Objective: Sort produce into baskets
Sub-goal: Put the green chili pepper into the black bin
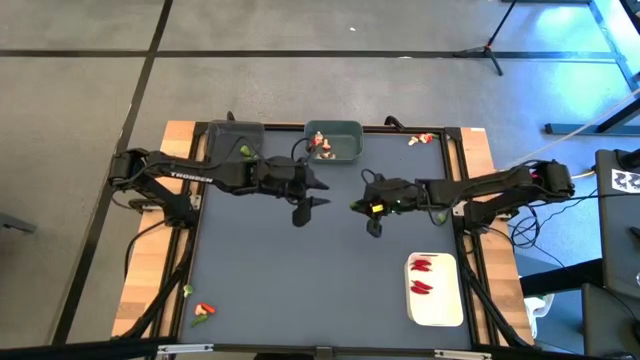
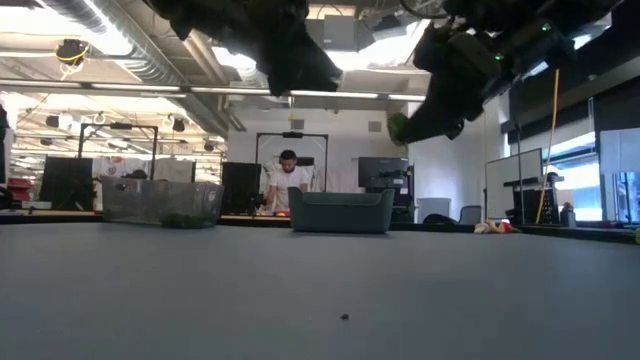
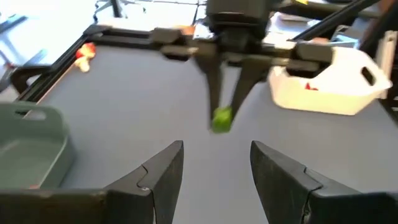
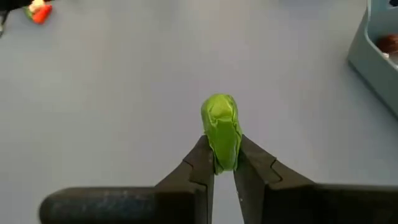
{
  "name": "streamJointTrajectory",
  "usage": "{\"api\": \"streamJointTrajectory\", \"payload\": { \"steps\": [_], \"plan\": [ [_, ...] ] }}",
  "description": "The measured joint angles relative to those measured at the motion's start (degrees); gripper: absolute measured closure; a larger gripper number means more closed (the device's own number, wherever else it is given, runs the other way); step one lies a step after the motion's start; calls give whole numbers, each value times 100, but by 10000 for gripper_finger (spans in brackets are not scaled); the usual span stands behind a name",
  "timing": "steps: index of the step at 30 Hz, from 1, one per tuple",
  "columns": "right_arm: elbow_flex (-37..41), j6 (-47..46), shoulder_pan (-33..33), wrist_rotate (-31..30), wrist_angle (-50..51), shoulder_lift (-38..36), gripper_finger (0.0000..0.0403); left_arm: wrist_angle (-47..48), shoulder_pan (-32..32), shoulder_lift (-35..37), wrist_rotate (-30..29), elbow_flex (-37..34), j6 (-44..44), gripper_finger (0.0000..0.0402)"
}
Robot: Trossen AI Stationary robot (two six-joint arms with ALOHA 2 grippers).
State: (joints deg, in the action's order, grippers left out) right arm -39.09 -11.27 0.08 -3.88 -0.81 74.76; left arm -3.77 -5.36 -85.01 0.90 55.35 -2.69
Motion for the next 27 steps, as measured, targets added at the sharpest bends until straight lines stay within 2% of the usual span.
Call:
{"api": "streamJointTrajectory", "payload": {
  "steps": [7,13,19,27],
  "plan": [
    [6,205,-4,0,-524,144,359,-313,139,-29,11,0,79,222],
    [-8,284,106,54,-1026,277,359,-644,283,-418,11,0,-21,254],
    [6,273,108,156,-1091,328,359,-978,334,-711,7,-2,-38,279],
    [6,265,109,322,-1663,328,358,-1226,323,-839,-28,-5,-185,279]
  ]
}}
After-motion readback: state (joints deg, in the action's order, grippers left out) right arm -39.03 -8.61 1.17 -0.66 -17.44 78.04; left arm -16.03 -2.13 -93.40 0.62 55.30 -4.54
